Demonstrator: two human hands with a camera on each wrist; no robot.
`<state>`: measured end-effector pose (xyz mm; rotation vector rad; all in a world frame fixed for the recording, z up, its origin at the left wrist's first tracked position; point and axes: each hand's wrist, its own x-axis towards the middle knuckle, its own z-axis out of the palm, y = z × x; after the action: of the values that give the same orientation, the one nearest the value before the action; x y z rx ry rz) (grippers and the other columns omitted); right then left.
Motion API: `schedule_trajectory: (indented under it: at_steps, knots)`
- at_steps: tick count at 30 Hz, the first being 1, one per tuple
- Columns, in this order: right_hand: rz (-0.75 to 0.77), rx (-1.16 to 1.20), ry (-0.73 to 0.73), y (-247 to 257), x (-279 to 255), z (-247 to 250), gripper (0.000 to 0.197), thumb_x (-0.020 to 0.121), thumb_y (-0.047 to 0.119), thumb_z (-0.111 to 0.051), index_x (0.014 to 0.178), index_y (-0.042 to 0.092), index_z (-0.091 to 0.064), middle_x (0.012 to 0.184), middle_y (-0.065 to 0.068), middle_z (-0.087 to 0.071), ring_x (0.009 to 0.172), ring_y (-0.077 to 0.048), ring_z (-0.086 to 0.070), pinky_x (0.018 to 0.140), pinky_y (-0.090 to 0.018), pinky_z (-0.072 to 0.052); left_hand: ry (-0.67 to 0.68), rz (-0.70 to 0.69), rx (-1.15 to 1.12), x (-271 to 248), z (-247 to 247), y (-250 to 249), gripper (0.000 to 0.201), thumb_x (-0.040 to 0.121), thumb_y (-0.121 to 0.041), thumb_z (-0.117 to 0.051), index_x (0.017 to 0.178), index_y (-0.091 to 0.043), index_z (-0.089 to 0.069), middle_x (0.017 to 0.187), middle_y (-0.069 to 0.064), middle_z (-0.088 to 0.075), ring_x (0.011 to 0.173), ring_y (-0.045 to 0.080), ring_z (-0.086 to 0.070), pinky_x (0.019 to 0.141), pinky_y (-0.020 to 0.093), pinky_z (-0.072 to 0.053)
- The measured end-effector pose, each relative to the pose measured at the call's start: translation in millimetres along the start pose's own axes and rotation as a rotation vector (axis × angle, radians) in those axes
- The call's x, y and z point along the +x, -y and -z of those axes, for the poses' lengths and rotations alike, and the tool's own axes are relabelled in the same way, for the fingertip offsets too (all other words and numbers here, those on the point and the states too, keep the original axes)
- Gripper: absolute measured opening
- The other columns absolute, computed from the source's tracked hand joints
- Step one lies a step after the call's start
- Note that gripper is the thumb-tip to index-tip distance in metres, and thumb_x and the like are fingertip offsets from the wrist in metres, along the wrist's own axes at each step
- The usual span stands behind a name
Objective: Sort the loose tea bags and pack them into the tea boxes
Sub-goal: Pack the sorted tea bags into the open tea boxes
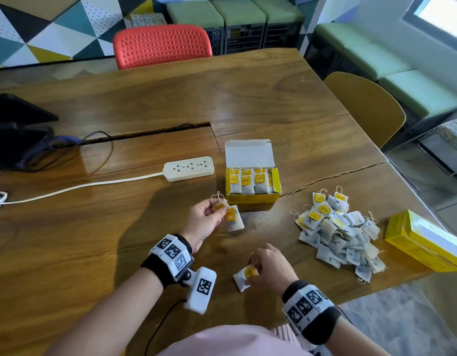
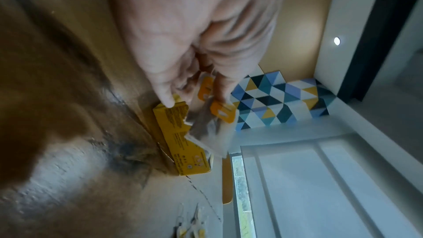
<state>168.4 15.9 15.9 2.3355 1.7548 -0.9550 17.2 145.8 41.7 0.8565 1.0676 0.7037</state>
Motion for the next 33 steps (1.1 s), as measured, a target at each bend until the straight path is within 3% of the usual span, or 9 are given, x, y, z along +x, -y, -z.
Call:
schedule_trajectory:
  at_steps: [2, 6, 9, 12, 16, 20, 25, 27, 33]
  knots:
    - [0.018, -0.023, -0.011, -1, 1, -5, 0.047, 0.067, 0.042, -0.081, 0.106, 0.022, -0.064, 0.103, 0.004, -0.043, 0.108, -0.017, -0.046, 0.083, -0.027, -0.045, 0.032, 0.004, -0.145, -1, -3, -4, 0.016, 0.091, -0.001, -0.057, 0.102, -0.01, -0.065, 0.098, 0.005, -0.071, 0.094, 0.014, -0.066, 0.078, 0.02, -0.056]
    - [0.08, -0.031, -0.007, -3, 6, -9, 0.03, 0.076, 0.031, -0.077, 0.1, 0.018, -0.064, 0.107, 0.0, -0.055, 0.106, -0.018, -0.048, 0.081, -0.026, -0.044, 0.053, -0.004, -0.255, 1, -6, -7, 0.016, 0.093, -0.002, -0.052, 0.105, -0.01, -0.061, 0.098, 0.004, -0.07, 0.094, 0.014, -0.067, 0.077, 0.025, -0.057]
    - [0.181, 0.058, 0.032, 1, 3, -3, 0.013, 0.082, 0.02, -0.071, 0.086, 0.017, -0.06, 0.083, 0.007, -0.058, 0.09, -0.018, -0.056, 0.074, -0.026, -0.044, 0.014, -0.036, -0.221, 3, -7, -8, 0.017, 0.092, -0.006, -0.056, 0.107, -0.014, -0.059, 0.1, 0.001, -0.068, 0.094, 0.013, -0.064, 0.081, 0.034, -0.055]
    - [0.233, 0.306, -0.009, 7, -3, 15, 0.023, 0.083, 0.013, -0.065, 0.074, 0.028, -0.05, 0.073, 0.014, -0.054, 0.074, -0.01, -0.057, 0.071, -0.025, -0.049, -0.04, -0.105, -0.093, 5, -7, -7, 0.024, 0.09, -0.008, -0.062, 0.112, -0.013, -0.057, 0.097, -0.003, -0.068, 0.087, 0.005, -0.064, 0.07, 0.027, -0.054]
    - [0.315, 0.789, -0.021, 22, -5, 51, 0.018, 0.083, 0.005, -0.071, 0.086, 0.02, -0.063, 0.085, -0.002, -0.067, 0.078, -0.012, -0.064, 0.074, -0.028, -0.056, -0.102, -0.212, 0.016, 8, -5, -6, 0.021, 0.083, -0.003, -0.069, 0.101, -0.01, -0.062, 0.085, -0.004, -0.073, 0.076, 0.001, -0.068, 0.072, 0.023, -0.056]
    - [0.222, 1.069, -0.109, 37, 2, 72, 0.022, 0.073, -0.001, -0.078, 0.09, 0.006, -0.066, 0.088, -0.02, -0.067, 0.08, -0.019, -0.063, 0.078, -0.034, -0.057, -0.056, -0.208, 0.07, 6, -5, -6, 0.02, 0.079, -0.007, -0.074, 0.097, -0.011, -0.066, 0.083, -0.002, -0.075, 0.078, 0.009, -0.071, 0.07, 0.023, -0.057]
    - [0.034, 1.156, -0.243, 44, 23, 72, 0.034, 0.071, 0.004, -0.081, 0.099, 0.009, -0.062, 0.071, 0.0, -0.066, 0.064, -0.008, -0.064, 0.061, -0.022, -0.052, 0.003, -0.214, 0.085, 1, -6, -6, 0.021, 0.077, -0.009, -0.075, 0.096, -0.011, -0.068, 0.089, 0.004, -0.075, 0.084, 0.016, -0.072, 0.072, 0.026, -0.058]
    - [0.002, 1.134, -0.243, 45, 27, 71, 0.028, 0.073, 0.007, -0.081, 0.095, 0.009, -0.064, 0.069, 0.001, -0.063, 0.06, -0.006, -0.058, 0.057, -0.017, -0.048, 0.009, -0.215, 0.108, 2, -5, -6, 0.019, 0.077, -0.009, -0.075, 0.095, -0.01, -0.069, 0.091, 0.005, -0.075, 0.086, 0.017, -0.072, 0.075, 0.028, -0.058]
    - [0.027, 1.114, -0.277, 46, 30, 70, 0.012, 0.076, 0.013, -0.079, 0.078, 0.012, -0.067, 0.072, -0.003, -0.065, 0.066, -0.01, -0.059, 0.061, -0.021, -0.05, 0.041, -0.171, 0.118, 2, -3, -7, 0.02, 0.086, -0.009, -0.067, 0.104, -0.002, -0.071, 0.09, 0.002, -0.074, 0.08, 0.012, -0.071, 0.066, 0.024, -0.058]
